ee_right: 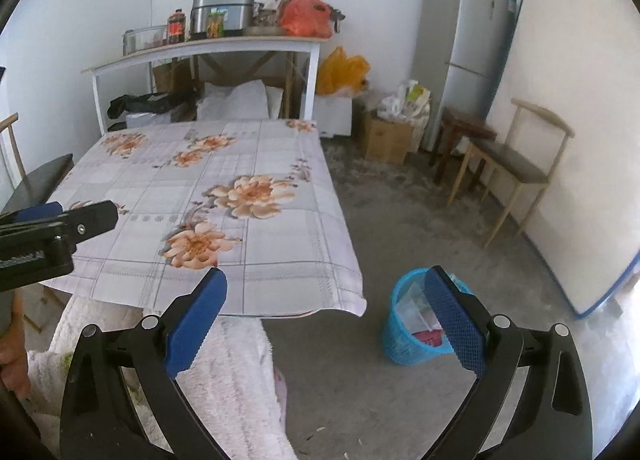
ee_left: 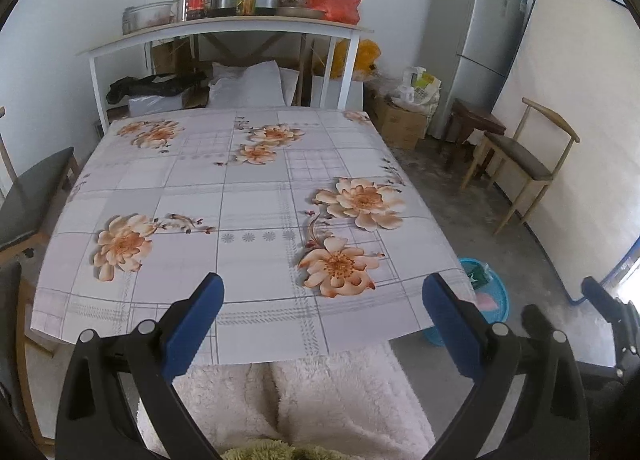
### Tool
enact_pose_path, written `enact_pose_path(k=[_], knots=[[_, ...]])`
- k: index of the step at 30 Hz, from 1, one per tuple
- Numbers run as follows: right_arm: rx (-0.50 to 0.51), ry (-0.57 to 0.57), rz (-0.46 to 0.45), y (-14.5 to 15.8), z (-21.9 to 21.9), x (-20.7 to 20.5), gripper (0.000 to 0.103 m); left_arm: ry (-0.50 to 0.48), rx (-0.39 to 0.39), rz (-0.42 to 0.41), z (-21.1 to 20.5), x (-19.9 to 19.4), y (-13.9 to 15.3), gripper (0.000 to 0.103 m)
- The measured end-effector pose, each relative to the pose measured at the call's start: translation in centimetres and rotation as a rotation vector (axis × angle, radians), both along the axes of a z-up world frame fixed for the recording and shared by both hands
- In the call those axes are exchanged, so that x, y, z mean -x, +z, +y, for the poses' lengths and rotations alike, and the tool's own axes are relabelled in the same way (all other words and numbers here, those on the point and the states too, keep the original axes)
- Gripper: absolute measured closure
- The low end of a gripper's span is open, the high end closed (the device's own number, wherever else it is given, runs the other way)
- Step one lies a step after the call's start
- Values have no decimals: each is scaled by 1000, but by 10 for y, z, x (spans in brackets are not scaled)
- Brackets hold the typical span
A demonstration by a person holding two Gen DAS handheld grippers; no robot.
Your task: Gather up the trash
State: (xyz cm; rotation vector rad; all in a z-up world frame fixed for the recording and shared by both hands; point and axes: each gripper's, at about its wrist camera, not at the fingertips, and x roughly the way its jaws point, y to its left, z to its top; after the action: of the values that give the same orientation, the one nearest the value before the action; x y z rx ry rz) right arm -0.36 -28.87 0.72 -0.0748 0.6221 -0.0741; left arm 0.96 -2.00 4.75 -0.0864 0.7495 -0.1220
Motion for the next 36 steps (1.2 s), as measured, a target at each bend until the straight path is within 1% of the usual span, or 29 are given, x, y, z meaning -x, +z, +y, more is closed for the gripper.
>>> enact_pose_path(k=[2,5,8,11,15,18,23,29,36], knots=[[-24,-2,14,-1,-4,0,8,17,-15,-3,-3,0,-3,6],[-81,-49,43,-7,-17,0,8,20,-24,19,-10,0,-11,6],[-86,-101,62,-16,-25,2,8,11,-43,61,-16,-3,-19,6],[-86,-139,70,-21,-31,3,8,2,-64,84,-22,-6,-25,6],[-84,-176,102,-27,-41,2,8,-9,-87,111,-31,-10,-31,6],[-90,-190,118,-31,-49,1,8,-37,-100,115,-40,-12,-32,6],[-72,-223,111,-30,-62,5,8,-72,-121,118,-57,-13,-31,6],[-105,-249,121,-31,-79,6,8,-105,-148,106,-74,-14,-29,6],[-118,-258,119,-31,-84,7,8,-131,-162,103,-84,-12,-26,6]])
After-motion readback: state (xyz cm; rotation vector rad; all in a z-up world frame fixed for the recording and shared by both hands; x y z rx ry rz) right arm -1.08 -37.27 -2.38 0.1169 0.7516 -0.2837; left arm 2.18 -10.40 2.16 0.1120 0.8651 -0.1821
